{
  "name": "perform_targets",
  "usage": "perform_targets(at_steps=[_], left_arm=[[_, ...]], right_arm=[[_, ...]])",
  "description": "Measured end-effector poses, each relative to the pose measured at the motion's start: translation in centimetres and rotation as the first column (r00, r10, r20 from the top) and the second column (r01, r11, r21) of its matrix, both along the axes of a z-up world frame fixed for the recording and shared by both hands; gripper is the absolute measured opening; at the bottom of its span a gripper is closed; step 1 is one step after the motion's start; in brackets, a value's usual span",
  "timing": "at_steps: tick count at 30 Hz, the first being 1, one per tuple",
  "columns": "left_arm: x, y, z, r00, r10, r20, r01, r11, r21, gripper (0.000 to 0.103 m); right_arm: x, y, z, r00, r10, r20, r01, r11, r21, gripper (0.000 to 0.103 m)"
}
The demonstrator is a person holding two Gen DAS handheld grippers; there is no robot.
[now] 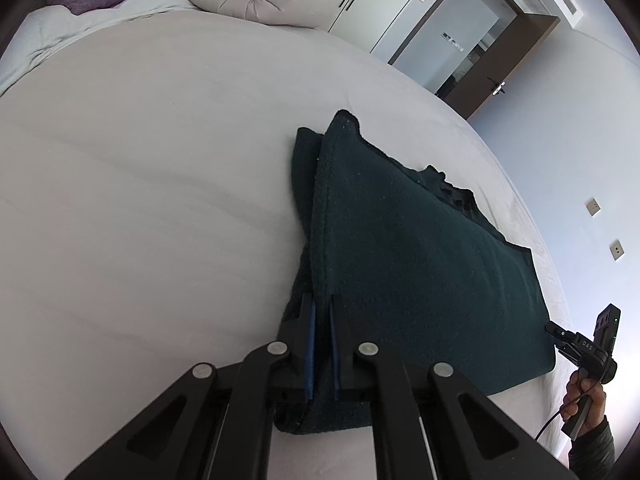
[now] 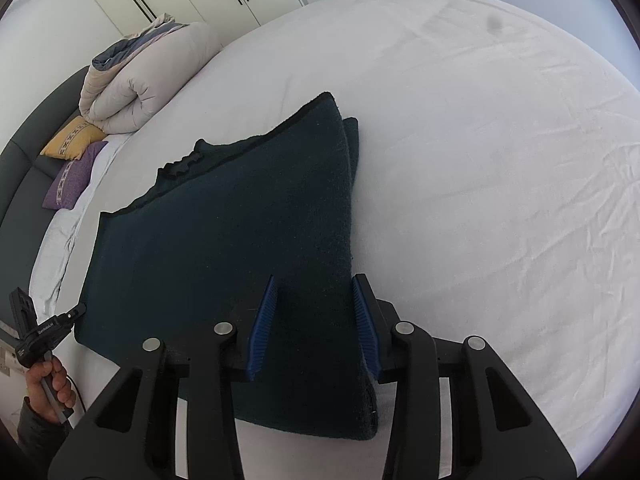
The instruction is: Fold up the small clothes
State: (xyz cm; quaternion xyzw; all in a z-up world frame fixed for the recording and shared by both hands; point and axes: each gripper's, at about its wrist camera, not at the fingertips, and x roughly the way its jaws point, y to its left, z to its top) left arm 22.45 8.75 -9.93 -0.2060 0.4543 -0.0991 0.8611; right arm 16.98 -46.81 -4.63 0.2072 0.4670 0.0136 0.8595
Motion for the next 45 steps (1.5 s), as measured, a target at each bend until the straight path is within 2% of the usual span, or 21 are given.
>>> perform_targets(at_steps=[4,8,12,17,22,25,27,28,31,36,39,42,45], left_arm=[[-0.5,0.3,0.1,1.0,0.016,0.008,-0.016,1.0,-0.005,0.006],[-1.6,1.1,0.3,0.999,0.049,0.015,-0.048,0.998,-0.031,0.006],[-2.2,1.3,-1.1,0.998,0.064,-0.009,-0.065,0.997,-0.051,0.006],[-2.2,1.2,-1.6,0.997,0.072,-0.004,-0.072,0.996,-0.055,0.006],[-1.9,1.8,-2.5,0.998,0.064,-0.021,-0.066,0.992,-0.112,0.009],[-2.0,1.3,-2.4,0.998,0.055,-0.007,-0.056,0.996,-0.073,0.009],[-1.9,1.0,-2.3,0.999,0.054,-0.006,-0.054,0.997,-0.052,0.009],[-1.9,0.9,-2.2,0.999,0.053,-0.006,-0.053,0.998,-0.043,0.009],[-1.9,0.7,-2.1,0.999,0.046,-0.008,-0.046,0.998,-0.031,0.008],[-1.9,0.6,-2.1,0.999,0.035,-0.007,-0.035,0.999,-0.011,0.007],[-1.9,0.4,-2.1,0.999,0.033,-0.004,-0.033,0.999,0.005,0.007],[-2.1,0.4,-2.1,1.0,0.031,-0.001,-0.031,0.999,0.011,0.007],[-2.1,-0.5,-1.5,1.0,0.017,0.007,-0.018,0.995,0.094,0.008]], right_arm=[[0.0,0.1,-0.3,1.0,-0.002,-0.006,0.002,1.0,0.001,0.037],[0.0,0.9,-0.2,1.0,0.026,-0.01,-0.026,0.999,-0.041,0.033],[0.0,1.3,-0.1,0.999,0.036,-0.01,-0.037,0.997,-0.062,0.032],[-0.2,1.4,-0.1,0.999,0.038,-0.011,-0.039,0.996,-0.084,0.032],[-1.3,0.9,0.2,1.0,-0.002,-0.003,0.002,0.997,-0.075,0.032],[-2.2,1.0,0.3,1.0,0.0,0.008,0.001,0.997,-0.072,0.031],[-2.7,1.2,0.2,1.0,0.004,0.007,-0.004,0.995,-0.095,0.022],[-3.0,1.2,0.2,1.0,0.002,0.01,-0.001,0.995,-0.101,0.021],[-3.4,0.5,0.3,1.0,-0.027,0.012,0.028,0.996,-0.084,0.011],[-3.9,-0.5,0.4,0.997,-0.077,0.01,0.077,0.997,-0.011,0.008],[-3.5,-0.6,-0.9,0.997,-0.071,-0.022,0.071,0.997,-0.019,0.008],[-3.4,-1.2,-1.9,0.997,-0.075,-0.021,0.076,0.997,0.019,0.008],[-3.3,-1.2,-1.6,0.997,-0.072,-0.013,0.073,0.997,0.018,0.008]])
